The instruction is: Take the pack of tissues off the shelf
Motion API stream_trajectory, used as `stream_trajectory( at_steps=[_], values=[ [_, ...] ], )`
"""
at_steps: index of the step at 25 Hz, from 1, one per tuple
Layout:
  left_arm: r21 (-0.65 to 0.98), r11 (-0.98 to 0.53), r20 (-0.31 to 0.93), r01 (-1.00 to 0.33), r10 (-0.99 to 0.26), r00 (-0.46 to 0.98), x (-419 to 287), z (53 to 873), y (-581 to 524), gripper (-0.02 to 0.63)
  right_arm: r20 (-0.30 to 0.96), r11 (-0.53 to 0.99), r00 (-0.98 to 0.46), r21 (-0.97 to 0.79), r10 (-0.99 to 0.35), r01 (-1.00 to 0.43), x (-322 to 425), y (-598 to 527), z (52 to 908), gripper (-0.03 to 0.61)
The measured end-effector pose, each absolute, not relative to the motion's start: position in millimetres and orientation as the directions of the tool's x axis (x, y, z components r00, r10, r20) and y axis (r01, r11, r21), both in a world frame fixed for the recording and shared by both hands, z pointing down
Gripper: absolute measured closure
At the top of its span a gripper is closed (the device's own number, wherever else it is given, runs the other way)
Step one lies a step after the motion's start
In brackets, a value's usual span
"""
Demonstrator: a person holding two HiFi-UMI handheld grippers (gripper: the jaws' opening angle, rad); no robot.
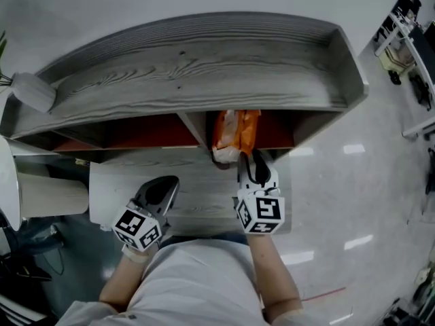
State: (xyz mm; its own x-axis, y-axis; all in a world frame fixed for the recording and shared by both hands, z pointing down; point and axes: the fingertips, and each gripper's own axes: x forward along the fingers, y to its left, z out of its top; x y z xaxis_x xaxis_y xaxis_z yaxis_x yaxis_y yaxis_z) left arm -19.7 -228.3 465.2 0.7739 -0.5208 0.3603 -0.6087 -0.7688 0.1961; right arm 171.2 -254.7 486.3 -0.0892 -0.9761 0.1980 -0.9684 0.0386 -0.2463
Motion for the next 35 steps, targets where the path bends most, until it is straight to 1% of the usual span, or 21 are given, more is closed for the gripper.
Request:
stream_trajectory(
  at_steps=[5, 10, 13, 20, 26, 35],
  values=[
    [0.192, -0.746, 0.379, -0.637, -0.543, 0.749, -22, 470, -229, 0.594, 0.206, 0.034, -0.087, -0.250, -0.975, -0.968, 174, -263, 491, 0.477],
    [0.200, -0.728, 0.384, -0.656, -0.558, 0.736, -28, 474, -228, 0.594, 0.199, 0.031, -0.082, -0.246, -0.976, -0.969, 174, -264, 491, 0.530],
    [0.197, -0.734, 0.382, -0.650, -0.553, 0.740, -28, 473, -225, 0.594, 0.197, 0.035, -0.084, -0.239, -0.977, -0.970, 172, -260, 487, 0.543],
    [0.201, -0.765, 0.359, -0.612, -0.524, 0.773, -24, 467, -216, 0.594, 0.177, 0.009, -0.052, -0.236, -0.983, -0.972, 174, -238, 474, 0.549],
    [0.214, -0.818, 0.334, -0.534, -0.452, 0.827, -9, 466, -212, 0.595, 0.152, -0.059, 0.025, -0.222, -0.988, -0.973, 185, -207, 462, 0.551],
    [0.241, -0.893, 0.280, -0.379, -0.310, 0.908, 31, 462, -200, 0.594, 0.168, -0.186, 0.153, -0.202, -0.974, -0.962, 193, -146, 453, 0.552]
  ],
)
